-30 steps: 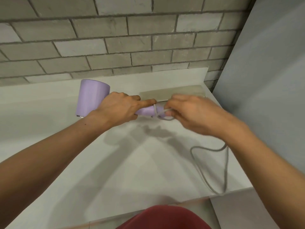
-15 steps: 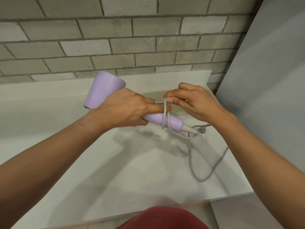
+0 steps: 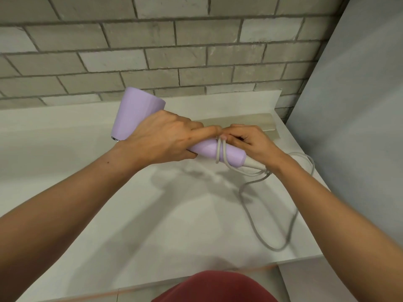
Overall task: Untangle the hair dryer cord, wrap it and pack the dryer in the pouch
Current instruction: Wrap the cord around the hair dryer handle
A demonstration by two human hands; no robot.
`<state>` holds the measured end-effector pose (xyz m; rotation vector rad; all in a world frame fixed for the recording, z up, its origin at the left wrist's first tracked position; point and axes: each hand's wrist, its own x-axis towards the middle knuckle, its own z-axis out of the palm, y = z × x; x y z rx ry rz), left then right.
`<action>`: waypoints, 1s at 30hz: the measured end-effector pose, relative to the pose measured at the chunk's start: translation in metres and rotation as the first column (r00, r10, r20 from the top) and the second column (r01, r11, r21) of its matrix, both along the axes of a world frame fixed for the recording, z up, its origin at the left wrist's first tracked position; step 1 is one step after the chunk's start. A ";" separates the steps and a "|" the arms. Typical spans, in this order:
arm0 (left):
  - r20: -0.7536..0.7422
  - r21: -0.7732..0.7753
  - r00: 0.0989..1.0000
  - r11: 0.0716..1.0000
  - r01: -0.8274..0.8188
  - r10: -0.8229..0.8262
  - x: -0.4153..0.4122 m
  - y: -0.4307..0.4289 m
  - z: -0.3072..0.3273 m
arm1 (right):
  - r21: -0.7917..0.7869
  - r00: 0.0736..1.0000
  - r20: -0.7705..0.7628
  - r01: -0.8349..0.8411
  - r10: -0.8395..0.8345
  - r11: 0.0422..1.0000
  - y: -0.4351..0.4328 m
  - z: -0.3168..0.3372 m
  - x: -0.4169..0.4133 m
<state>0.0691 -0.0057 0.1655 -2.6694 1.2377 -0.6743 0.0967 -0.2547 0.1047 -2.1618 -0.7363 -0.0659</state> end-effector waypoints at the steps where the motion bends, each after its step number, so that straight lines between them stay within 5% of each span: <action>1: 0.016 0.009 1.000 1.000 0.001 -0.002 0.000 -0.001 -0.001 | 0.013 1.000 -0.015 0.003 -0.003 1.000 0.002 -0.002 -0.001; 6: 0.016 0.002 0.998 0.998 -0.067 0.067 0.002 -0.003 -0.006 | 0.058 0.932 -0.348 0.128 -0.101 0.990 0.015 -0.012 -0.020; 8: -0.023 -0.031 0.992 0.992 -0.122 0.121 0.004 -0.003 -0.006 | -0.011 0.943 -0.291 0.166 -0.162 0.986 0.018 -0.021 -0.030; 12: -0.169 -0.011 0.951 0.964 -0.266 0.260 0.011 -0.003 -0.004 | -0.204 0.984 -0.177 -0.021 -0.015 0.979 0.017 -0.022 -0.041; 17: -0.199 0.021 0.911 0.931 -0.366 0.362 0.022 0.000 -0.016 | -0.447 0.967 -0.250 -0.167 0.057 0.879 0.016 -0.002 -0.069; 21: -0.219 0.045 0.909 0.934 -0.354 0.355 0.021 -0.002 -0.024 | -0.460 0.993 0.021 -0.098 0.120 0.883 0.019 0.023 -0.076; 27: -0.260 0.106 0.924 0.959 -0.261 0.280 0.006 -0.009 -0.027 | -0.512 0.874 0.481 0.219 0.066 0.831 0.000 0.059 -0.035; 30: -0.232 0.156 0.949 0.972 -0.178 0.212 0.002 -0.010 -0.020 | -0.454 0.849 0.528 0.247 0.035 0.856 -0.006 0.060 -0.016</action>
